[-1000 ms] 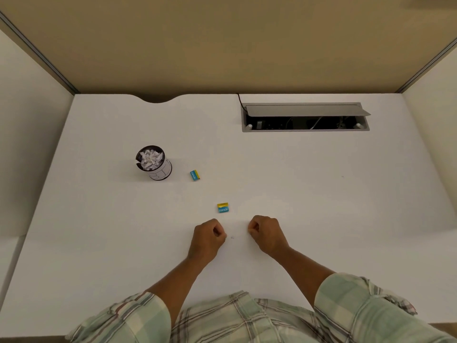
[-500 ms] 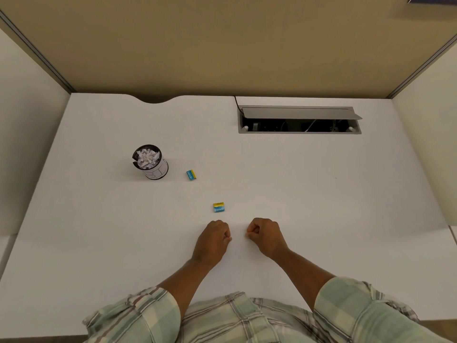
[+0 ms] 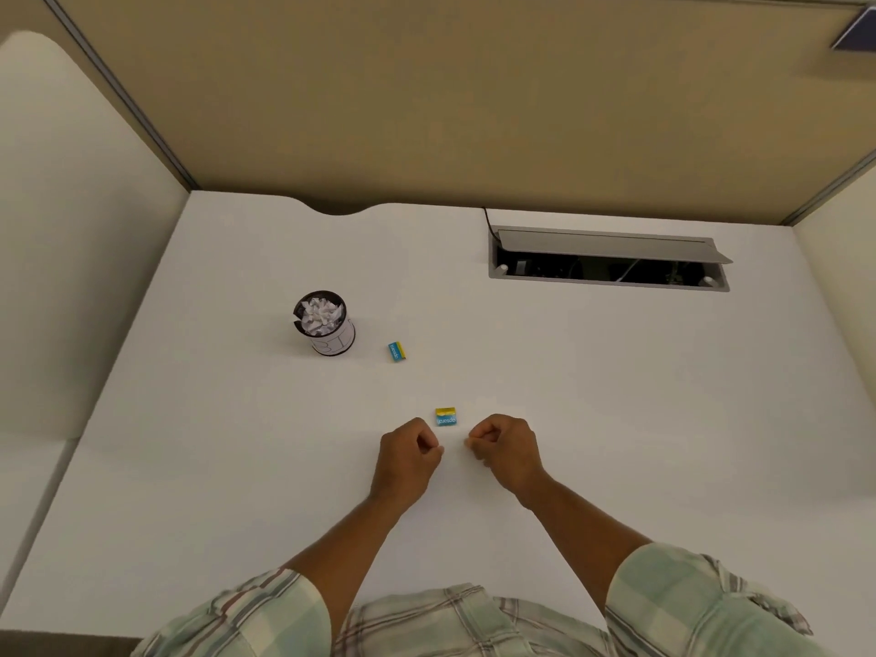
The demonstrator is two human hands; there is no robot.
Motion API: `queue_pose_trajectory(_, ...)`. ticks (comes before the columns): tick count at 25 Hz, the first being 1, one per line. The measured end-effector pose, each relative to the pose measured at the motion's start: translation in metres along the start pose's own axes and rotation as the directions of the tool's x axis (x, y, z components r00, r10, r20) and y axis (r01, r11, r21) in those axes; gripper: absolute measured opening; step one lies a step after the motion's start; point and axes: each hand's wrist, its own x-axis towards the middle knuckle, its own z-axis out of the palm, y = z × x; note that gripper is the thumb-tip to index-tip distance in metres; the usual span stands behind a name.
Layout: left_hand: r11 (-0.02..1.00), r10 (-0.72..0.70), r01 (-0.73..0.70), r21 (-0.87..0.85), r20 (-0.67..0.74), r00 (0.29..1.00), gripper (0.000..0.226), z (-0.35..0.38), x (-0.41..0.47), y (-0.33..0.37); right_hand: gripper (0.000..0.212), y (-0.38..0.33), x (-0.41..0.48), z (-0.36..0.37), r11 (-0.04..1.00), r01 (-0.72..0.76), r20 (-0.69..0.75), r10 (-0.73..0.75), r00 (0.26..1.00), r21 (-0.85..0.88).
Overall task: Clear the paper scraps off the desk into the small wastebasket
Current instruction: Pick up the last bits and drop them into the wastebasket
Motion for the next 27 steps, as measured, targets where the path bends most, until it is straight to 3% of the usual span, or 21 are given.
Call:
queue_pose_trajectory(3, 0.993, -0.008, -0.008, -0.117, -0.138, 0.99, 0.019, -0.042, 0.017, 0.008, 0.008, -0.05, 0.014, 0.022, 0.993, 0.051, 0.039, -0.055, 0.998, 0.107)
queue_pose_trajectory(7, 0.989, -0.009, -0.044, -0.143, -0.354, 0.935, 0.016, -0.113, 0.055, 0.019, 0.007, -0.139, 0.041, 0.053, 0.97, 0.164, 0.068, -0.178, 0.982, 0.181)
queue_pose_trajectory(11, 0.995, -0.018, -0.034, -0.093, -0.504, 0.863, 0.015, -0.175, 0.095, 0.018, 0.002, -0.216, 0.068, 0.082, 0.934, 0.347, 0.094, -0.354, 0.93, 0.087)
queue_pose_trajectory(15, 0.999, -0.004, -0.014, -0.038, -0.453, 0.892, 0.005, -0.21, 0.126, 0.01, 0.016, -0.257, 0.09, 0.108, 0.855, 0.489, 0.174, -0.463, 0.869, -0.172)
queue_pose_trajectory(19, 0.997, 0.047, -0.021, 0.068, -0.4, 0.915, 0.005, -0.22, 0.138, 0.003, 0.02, -0.269, 0.102, 0.117, 0.792, 0.511, 0.166, -0.485, 0.859, -0.333)
queue_pose_trajectory(27, 0.999, 0.032, -0.015, 0.051, -0.362, 0.932, 0.016, -0.214, 0.146, 0.002, 0.013, -0.265, 0.11, 0.116, 0.796, 0.526, 0.198, -0.488, 0.85, -0.299)
